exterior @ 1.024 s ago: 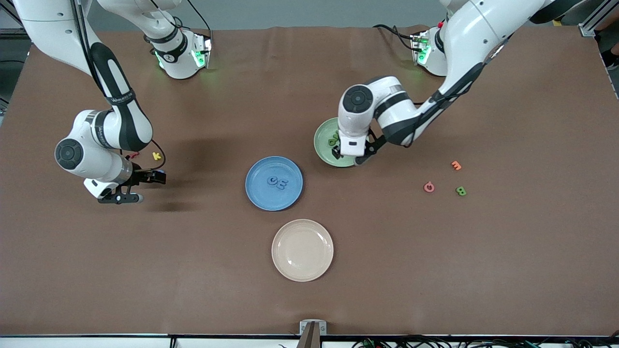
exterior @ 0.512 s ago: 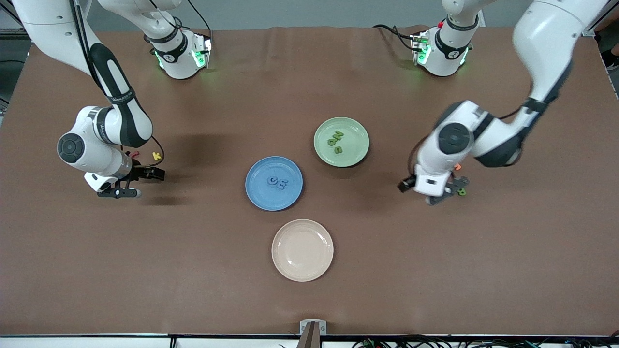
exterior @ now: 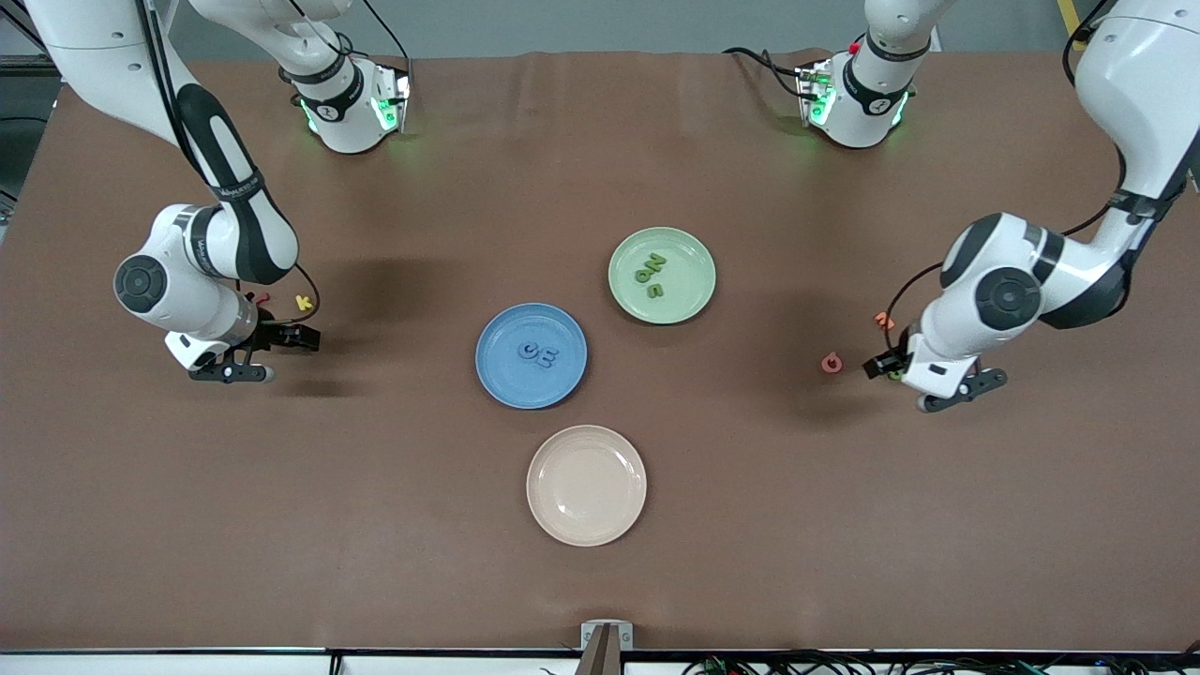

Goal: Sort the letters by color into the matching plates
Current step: 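Grasp the blue 6 with the right gripper while the left gripper grasps green B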

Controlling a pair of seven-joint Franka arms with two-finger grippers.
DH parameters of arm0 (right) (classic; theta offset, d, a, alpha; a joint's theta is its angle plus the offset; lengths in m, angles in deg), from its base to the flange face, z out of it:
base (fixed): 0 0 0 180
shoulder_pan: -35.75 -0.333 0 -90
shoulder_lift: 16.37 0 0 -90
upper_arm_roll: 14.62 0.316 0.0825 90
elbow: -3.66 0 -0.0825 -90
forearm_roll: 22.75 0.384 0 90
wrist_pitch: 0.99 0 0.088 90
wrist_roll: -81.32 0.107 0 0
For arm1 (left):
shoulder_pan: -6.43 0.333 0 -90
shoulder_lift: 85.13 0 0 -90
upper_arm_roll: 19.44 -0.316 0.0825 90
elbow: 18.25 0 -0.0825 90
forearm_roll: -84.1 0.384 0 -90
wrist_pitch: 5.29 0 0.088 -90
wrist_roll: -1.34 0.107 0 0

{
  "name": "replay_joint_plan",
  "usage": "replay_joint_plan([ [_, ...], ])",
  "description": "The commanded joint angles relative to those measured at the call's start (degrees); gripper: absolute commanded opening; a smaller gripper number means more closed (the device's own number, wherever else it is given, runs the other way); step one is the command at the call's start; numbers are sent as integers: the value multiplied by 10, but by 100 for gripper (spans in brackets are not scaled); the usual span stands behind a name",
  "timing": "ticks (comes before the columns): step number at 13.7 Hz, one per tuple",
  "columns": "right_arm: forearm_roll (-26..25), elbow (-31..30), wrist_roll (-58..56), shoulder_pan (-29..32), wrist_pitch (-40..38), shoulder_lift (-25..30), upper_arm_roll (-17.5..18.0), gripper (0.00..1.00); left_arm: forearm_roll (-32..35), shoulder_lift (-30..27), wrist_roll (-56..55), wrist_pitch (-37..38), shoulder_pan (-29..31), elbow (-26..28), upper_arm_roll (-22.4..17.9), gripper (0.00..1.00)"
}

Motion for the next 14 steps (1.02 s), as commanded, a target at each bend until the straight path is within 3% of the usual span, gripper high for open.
replay_joint_plan([
  [1,2,-34,28,0,22,20,9,96,12,1,43,-48,32,29,4,74],
  [5,2,-50,54,-10,23,20,9,91,18,31,49,-84,41,30,-4,66],
  [8,2,-55,55,-8,25,20,9,83,36,46,42,-103,40,29,-26,61],
  [14,2,-60,55,-7,27,20,8,59,37,53,-16,-103,23,28,-29,55],
])
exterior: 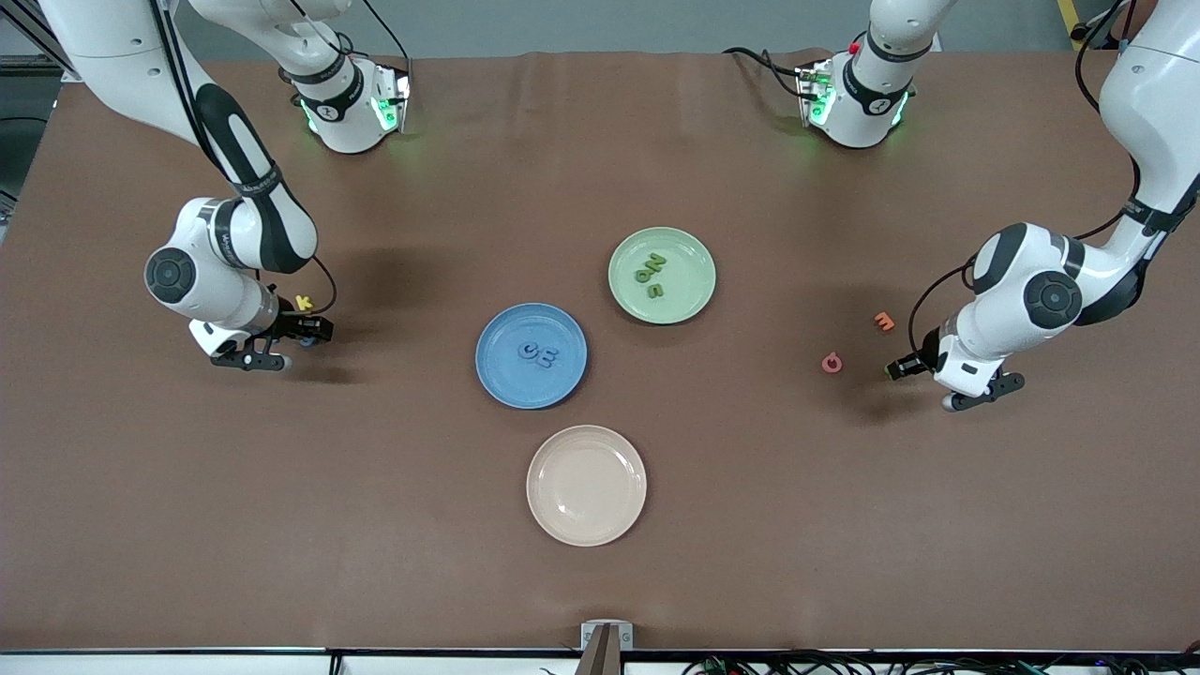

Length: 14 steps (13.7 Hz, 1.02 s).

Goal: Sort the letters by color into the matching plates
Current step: 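Grasp the blue 6 with the right gripper while the left gripper grasps green B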

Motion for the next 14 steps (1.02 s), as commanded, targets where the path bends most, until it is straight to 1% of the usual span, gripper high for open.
replay_joint_plan([
  [1,2,-21,9,0,11,19,1,56,16,-1,-28,-5,-11,-1,1,55],
  [2,2,-20,10,0,15,18,1,54,20,2,-28,-5,-11,-2,1,55],
  [4,2,-18,10,3,17,13,1,44,32,12,-29,-5,-11,-4,-1,54],
  [5,2,-18,10,5,17,12,1,41,41,15,-32,-5,-11,-4,-9,52],
  [6,2,-17,10,7,18,11,1,37,47,18,-34,-5,-11,-5,-13,50],
  [7,2,-17,10,9,18,11,1,36,48,21,-35,-5,-12,-7,-13,46],
  [8,2,-17,10,9,18,10,1,32,48,24,-36,-5,-13,-8,-13,42],
  [9,2,-17,10,9,18,10,1,27,48,25,-36,-5,-13,-8,-14,36],
  [10,2,-16,10,9,18,9,1,22,48,25,-36,-5,-13,-8,-13,27],
  [12,2,-16,10,9,18,10,1,17,48,25,-36,-5,-15,-8,-13,6],
  [13,2,-16,10,9,18,10,1,16,48,23,-36,-5,-16,-8,-13,0],
  [14,2,-15,10,8,17,10,1,15,48,19,-35,-3,-16,-8,-12,0],
])
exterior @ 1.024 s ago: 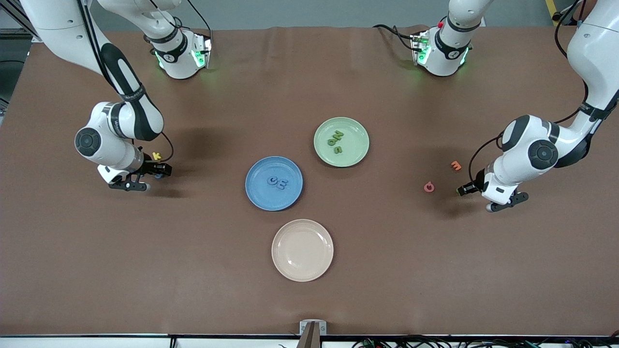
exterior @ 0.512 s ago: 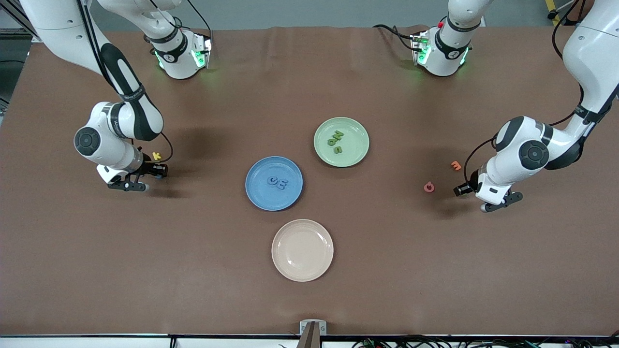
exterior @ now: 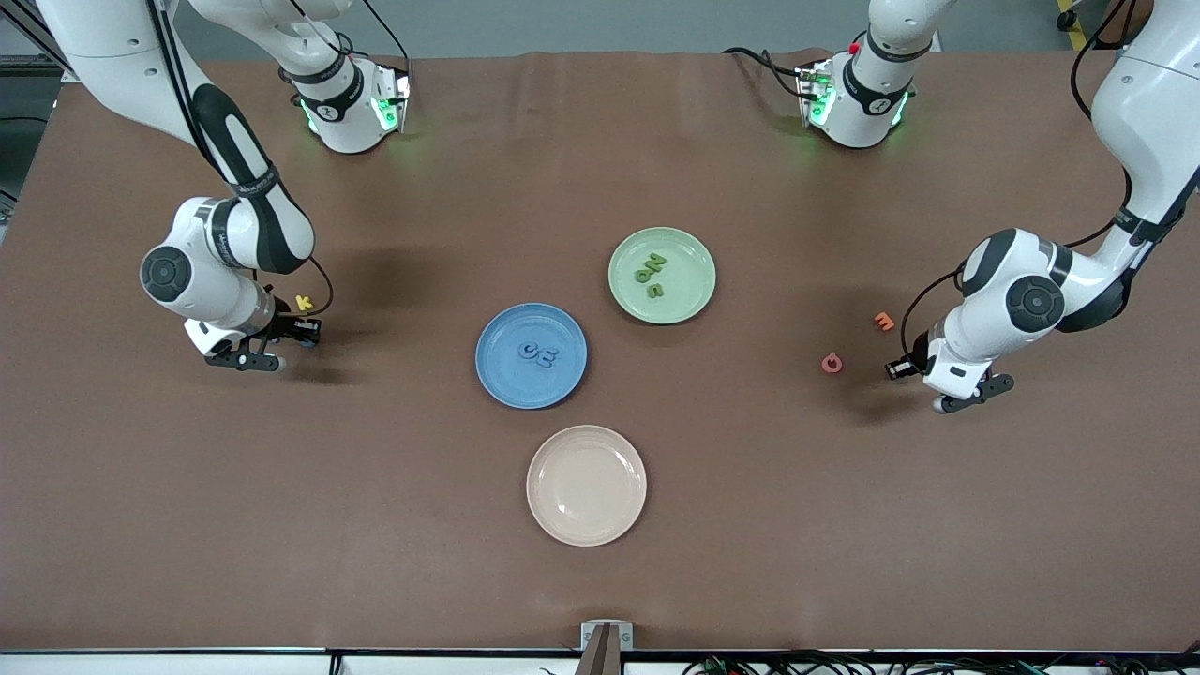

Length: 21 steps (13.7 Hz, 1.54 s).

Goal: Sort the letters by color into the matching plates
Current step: 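Carry the blue 6 to the blue plate while the left gripper drops B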

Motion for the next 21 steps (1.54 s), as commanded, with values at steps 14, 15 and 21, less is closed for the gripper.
replay_joint_plan([
  [14,-8,339,146,-119,-413,53,5,14,7,-19,-271,67,-128,-9,120,0],
  [15,-8,346,192,-155,-412,48,5,14,7,-19,-313,67,-155,-9,121,0],
  [21,29,351,340,-308,-317,3,6,14,7,-22,-513,67,-258,-8,163,0],
])
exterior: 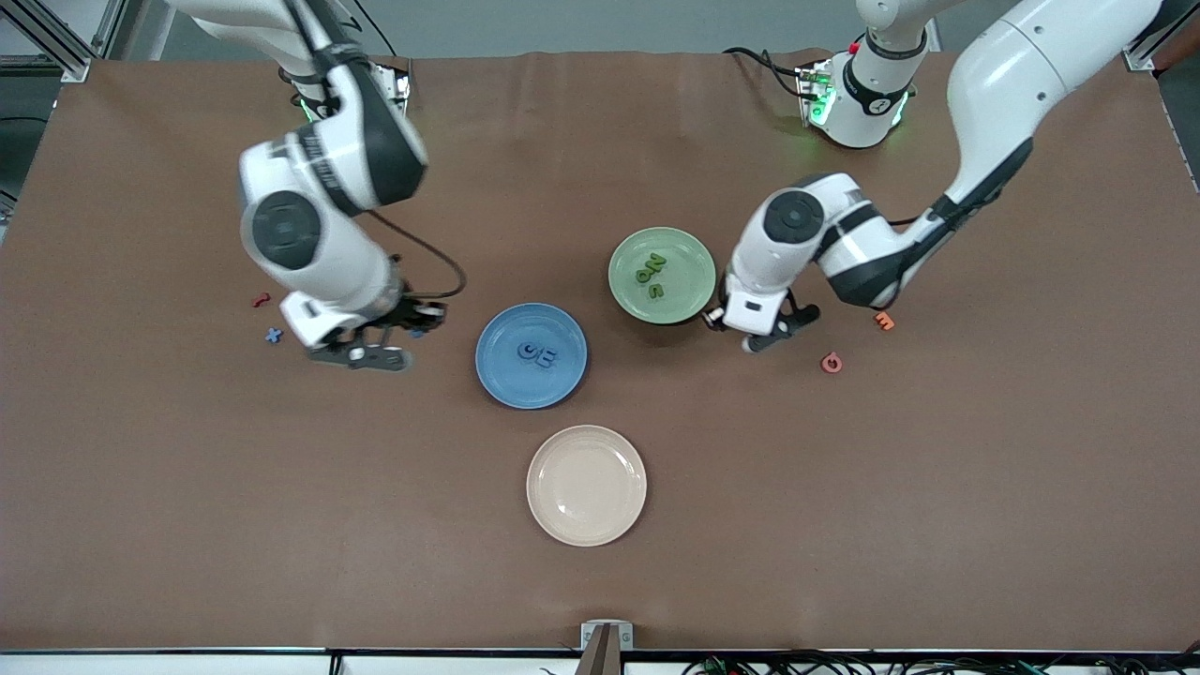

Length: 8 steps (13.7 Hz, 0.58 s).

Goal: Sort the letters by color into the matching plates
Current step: 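Carry the blue 6 to the blue plate while the left gripper drops B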

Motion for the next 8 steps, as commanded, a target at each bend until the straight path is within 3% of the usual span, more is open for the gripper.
replay_joint_plan([
  [1,46,17,9,-38,42,-39,-8,14,5,-12,-83,9,-38,0,11,0],
  [2,44,17,9,-59,63,-56,-9,14,5,-7,-102,9,-58,0,10,1],
  [3,46,16,10,-72,88,-71,-9,14,5,-3,-121,9,-71,0,8,11],
  [5,44,16,9,-99,119,-101,-9,14,5,5,-155,8,-77,0,8,75],
  [7,44,16,9,-112,145,-125,-9,14,5,1,-175,9,-92,-13,8,100],
  [8,44,16,7,-119,160,-137,-9,14,5,-1,-176,9,-93,-27,8,100],
])
